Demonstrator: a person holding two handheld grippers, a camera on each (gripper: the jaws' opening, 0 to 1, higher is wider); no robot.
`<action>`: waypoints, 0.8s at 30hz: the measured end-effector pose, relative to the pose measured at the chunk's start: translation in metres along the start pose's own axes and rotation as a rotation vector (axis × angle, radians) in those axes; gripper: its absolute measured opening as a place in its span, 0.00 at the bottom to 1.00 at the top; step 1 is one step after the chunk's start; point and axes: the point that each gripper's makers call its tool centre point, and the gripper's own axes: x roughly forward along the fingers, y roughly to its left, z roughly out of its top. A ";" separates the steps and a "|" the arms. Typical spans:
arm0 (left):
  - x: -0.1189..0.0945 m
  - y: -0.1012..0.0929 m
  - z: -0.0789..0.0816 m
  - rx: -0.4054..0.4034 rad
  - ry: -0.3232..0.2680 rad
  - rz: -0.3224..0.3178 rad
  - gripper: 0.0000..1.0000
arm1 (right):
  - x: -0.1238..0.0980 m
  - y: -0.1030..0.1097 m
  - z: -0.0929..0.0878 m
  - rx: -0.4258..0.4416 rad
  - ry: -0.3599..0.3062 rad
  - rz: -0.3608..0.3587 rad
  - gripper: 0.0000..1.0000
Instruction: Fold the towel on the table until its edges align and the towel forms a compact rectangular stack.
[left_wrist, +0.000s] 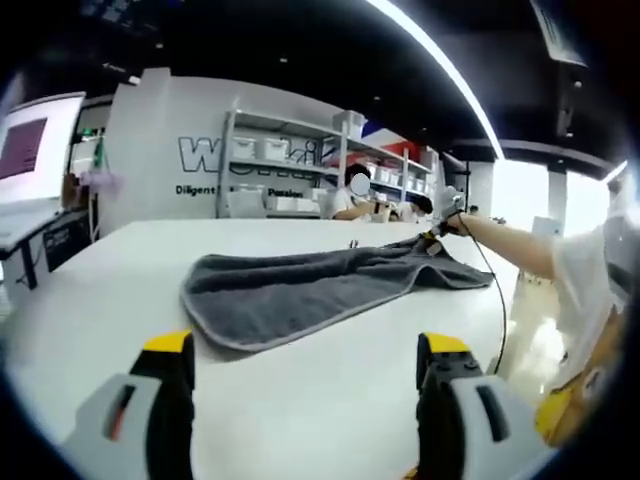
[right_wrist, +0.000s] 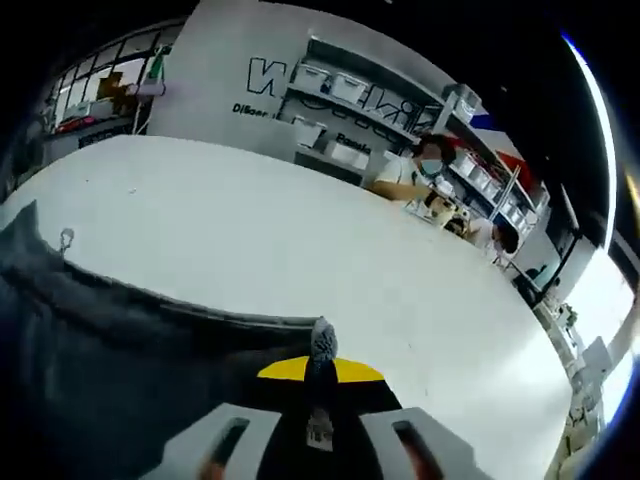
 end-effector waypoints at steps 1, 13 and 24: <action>0.000 0.000 0.000 0.000 0.002 0.003 0.97 | 0.003 0.002 -0.005 0.006 0.012 -0.002 0.06; 0.001 0.001 -0.002 0.004 0.014 0.014 0.97 | 0.016 0.008 -0.024 0.037 0.047 -0.002 0.13; 0.000 -0.008 -0.001 0.011 0.008 -0.014 0.96 | -0.022 -0.007 0.003 0.040 -0.043 -0.023 0.28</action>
